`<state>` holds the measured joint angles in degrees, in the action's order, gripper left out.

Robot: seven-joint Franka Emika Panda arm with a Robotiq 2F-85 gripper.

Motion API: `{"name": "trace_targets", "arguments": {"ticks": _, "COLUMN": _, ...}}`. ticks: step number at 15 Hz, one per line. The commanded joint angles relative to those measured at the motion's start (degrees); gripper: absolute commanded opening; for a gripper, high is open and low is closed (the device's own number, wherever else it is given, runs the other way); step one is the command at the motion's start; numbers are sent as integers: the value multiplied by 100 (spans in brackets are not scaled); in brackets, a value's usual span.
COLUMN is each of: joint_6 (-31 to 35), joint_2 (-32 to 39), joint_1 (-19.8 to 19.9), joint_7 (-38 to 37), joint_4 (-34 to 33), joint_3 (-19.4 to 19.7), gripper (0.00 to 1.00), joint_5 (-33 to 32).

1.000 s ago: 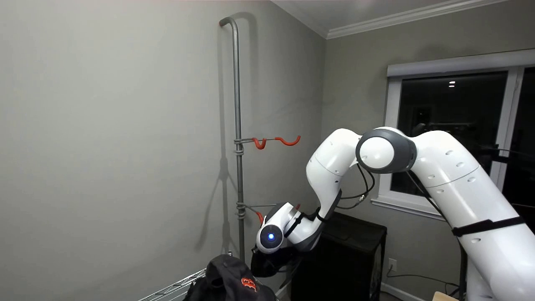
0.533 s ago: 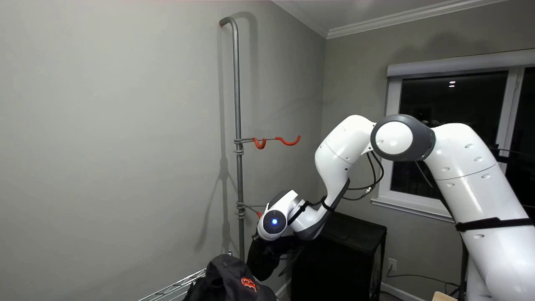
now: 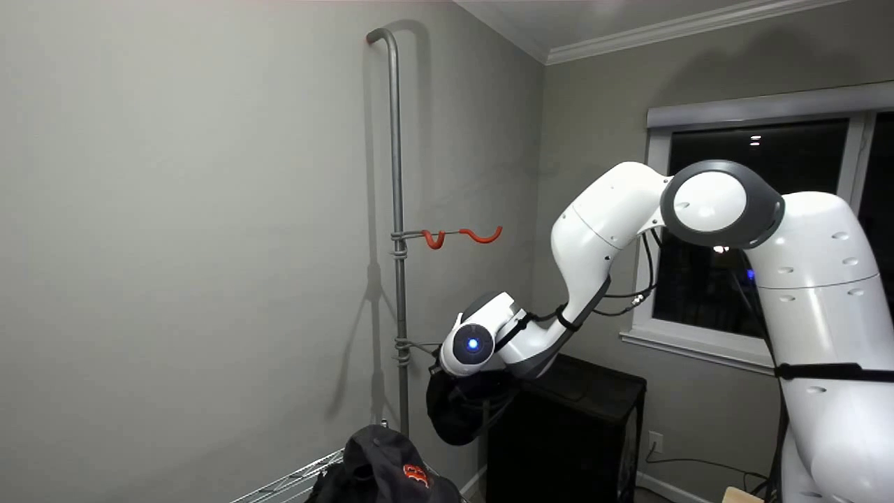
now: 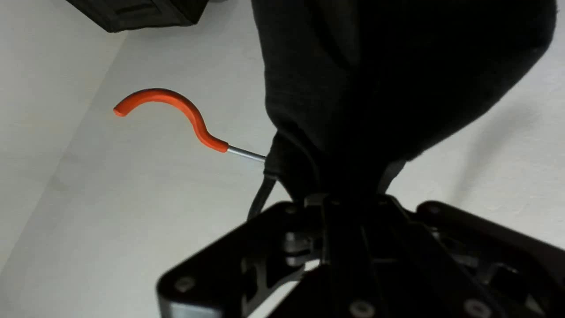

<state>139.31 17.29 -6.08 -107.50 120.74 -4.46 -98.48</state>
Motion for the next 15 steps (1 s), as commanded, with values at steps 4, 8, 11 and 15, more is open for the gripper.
{"name": "trace_targets", "arguments": {"ticks": 4, "joint_6": 487, "joint_2": -731, "joint_1": 166, "joint_7": 568, "joint_4": 448, "joint_3": -92, "gripper": 3, "joint_5": 179}}
{"name": "trace_targets", "arguments": {"ticks": 8, "joint_6": 1292, "joint_2": -1270, "joint_1": 146, "joint_7": 1419, "joint_4": 709, "joint_3": -117, "gripper": 4, "joint_5": 460}}
{"name": "trace_targets", "arguments": {"ticks": 11, "joint_6": 1694, "joint_2": -1744, "joint_1": 75, "joint_7": 2249, "joint_4": 997, "joint_3": -137, "gripper": 3, "joint_5": 910}}
{"name": "trace_targets", "arguments": {"ticks": 15, "joint_6": 2735, "joint_2": -2235, "joint_1": -29, "joint_7": 3764, "joint_4": 1431, "joint_3": -134, "gripper": 3, "joint_5": 1827}}
